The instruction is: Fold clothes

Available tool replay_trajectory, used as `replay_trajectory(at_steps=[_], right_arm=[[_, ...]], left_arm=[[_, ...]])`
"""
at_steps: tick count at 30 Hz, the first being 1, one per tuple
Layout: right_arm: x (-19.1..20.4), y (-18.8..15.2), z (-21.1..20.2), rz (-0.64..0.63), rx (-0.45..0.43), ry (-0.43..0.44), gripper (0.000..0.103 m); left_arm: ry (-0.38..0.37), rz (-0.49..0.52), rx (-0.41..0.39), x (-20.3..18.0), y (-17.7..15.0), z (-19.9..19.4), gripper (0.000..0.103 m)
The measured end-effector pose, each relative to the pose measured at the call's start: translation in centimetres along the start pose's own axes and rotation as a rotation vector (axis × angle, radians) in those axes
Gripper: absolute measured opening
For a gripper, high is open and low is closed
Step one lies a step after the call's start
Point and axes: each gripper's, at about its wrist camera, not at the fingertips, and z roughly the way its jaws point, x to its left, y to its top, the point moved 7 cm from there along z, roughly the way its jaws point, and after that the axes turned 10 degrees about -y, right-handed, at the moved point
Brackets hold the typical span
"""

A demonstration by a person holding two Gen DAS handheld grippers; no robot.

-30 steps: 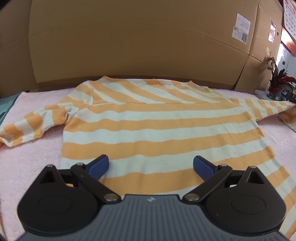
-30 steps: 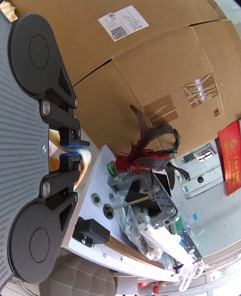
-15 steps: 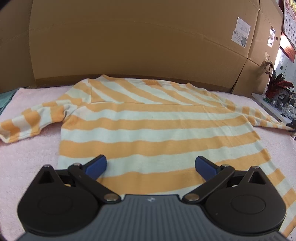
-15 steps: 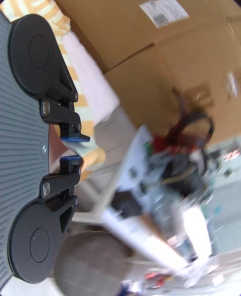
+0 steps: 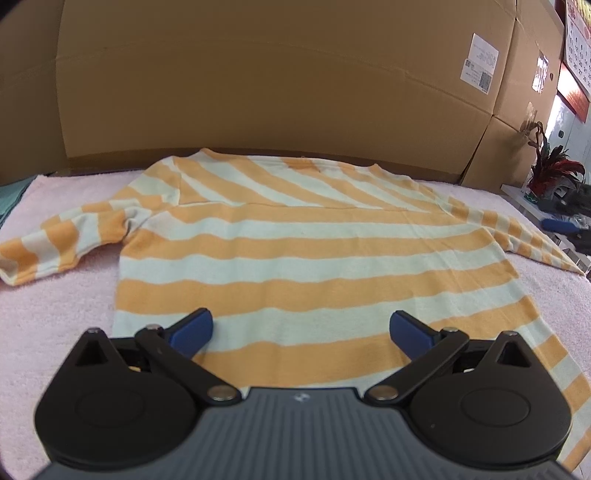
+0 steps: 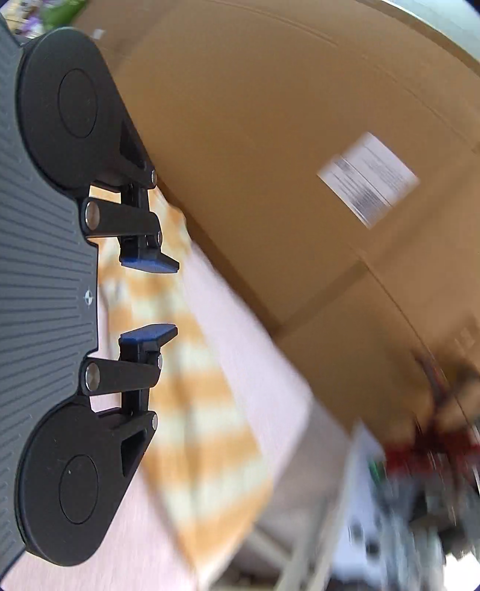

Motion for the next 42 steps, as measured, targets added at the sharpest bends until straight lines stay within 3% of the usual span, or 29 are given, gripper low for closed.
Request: replay_trajectory(at_steps=[2,3,6,8,10,11,12,16,22,23,24,25,26,28,32,33,34,36,38,40,41,42], right_arm=[[3.4,0.3,3.1,-0.154,0.001,-0.026,0.035],[5.1,0.3,4.8,-0.295,-0.009,-0.075,0.035],[7.4,-0.1,9.0,-0.573,-0.024,-0.134,0.035],[7.7,-0.5,10.5,-0.625,0.007,-0.12,0.035],[8.0,-0.6,11.1,-0.661,0.032,-0.09,0.026],[8.2,-0.6,11.0,-0.672,0.043,-0.068,0.012],[8.3,-0.6,11.0,-0.682,0.052,-0.046,0.004],[8.4,0.5,10.9,-0.748,-0.034,-0.105,0.003],[8.8,0.8,13.8,-0.778,-0.042,-0.175,0.004],[8.8,1.0,13.6,-0.774,-0.046,-0.179,0.008],[8.7,1.1,13.3,-0.768,-0.051,-0.183,0.02],[8.0,1.8,12.4,-0.726,-0.082,-0.219,0.024],[7.2,2.4,11.5,-0.685,-0.113,-0.254,0.026],[6.0,2.9,8.6,-0.612,-0.145,-0.237,0.029],[4.4,0.5,4.5,-0.458,0.037,0.037,0.027],[3.7,-0.1,4.3,-0.433,0.079,0.048,0.027],[2.7,-0.4,4.3,-0.411,0.103,0.029,0.027],[-0.1,0.1,3.9,-0.34,0.079,-0.031,0.006],[-3.0,1.7,3.0,-0.272,0.008,-0.15,0.0],[-5.3,2.9,2.2,-0.208,-0.048,-0.277,0.0],[-5.3,3.0,1.7,-0.177,-0.041,-0.285,0.01],[-4.3,2.8,1.3,-0.166,-0.027,-0.247,0.012]], left_arm=[[0.001,-0.002,-0.001,0.0,0.0,0.0,0.102],[0.002,-0.003,-0.001,0.0,0.0,0.0,0.102],[0.0,-0.007,-0.004,0.0,0.0,-0.1,0.102],[-0.005,-0.011,-0.006,0.1,0.0,-0.1,0.102],[-0.009,-0.015,-0.008,0.1,0.0,-0.1,0.102],[-0.011,-0.017,-0.01,0.1,0.0,-0.1,0.102],[-0.014,-0.019,-0.011,0.2,0.0,-0.1,0.102],[-0.022,-0.028,-0.017,0.3,0.0,-0.2,0.102],[-0.021,-0.028,-0.016,0.3,0.1,-0.2,0.102],[-0.022,-0.029,-0.017,0.3,0.1,-0.2,0.102],[-0.024,-0.03,-0.018,0.3,0.1,-0.2,0.102],[-0.026,-0.032,-0.019,0.3,0.0,-0.3,0.102],[-0.029,-0.034,-0.021,0.3,0.0,-0.3,0.102],[-0.037,-0.039,-0.024,0.4,0.1,-0.3,0.102],[-0.044,-0.035,-0.021,0.3,0.0,-0.3,0.102],[-0.044,-0.034,-0.02,0.2,0.0,-0.3,0.102],[-0.043,-0.032,-0.019,0.2,0.0,-0.2,0.102],[-0.045,-0.038,-0.023,0.3,0.0,-0.3,0.102],[-0.048,-0.046,-0.028,0.4,0.0,-0.4,0.102],[-0.049,-0.049,-0.029,0.4,0.0,-0.4,0.102],[-0.049,-0.047,-0.028,0.4,0.0,-0.4,0.102],[-0.047,-0.045,-0.027,0.3,0.0,-0.4,0.102]])
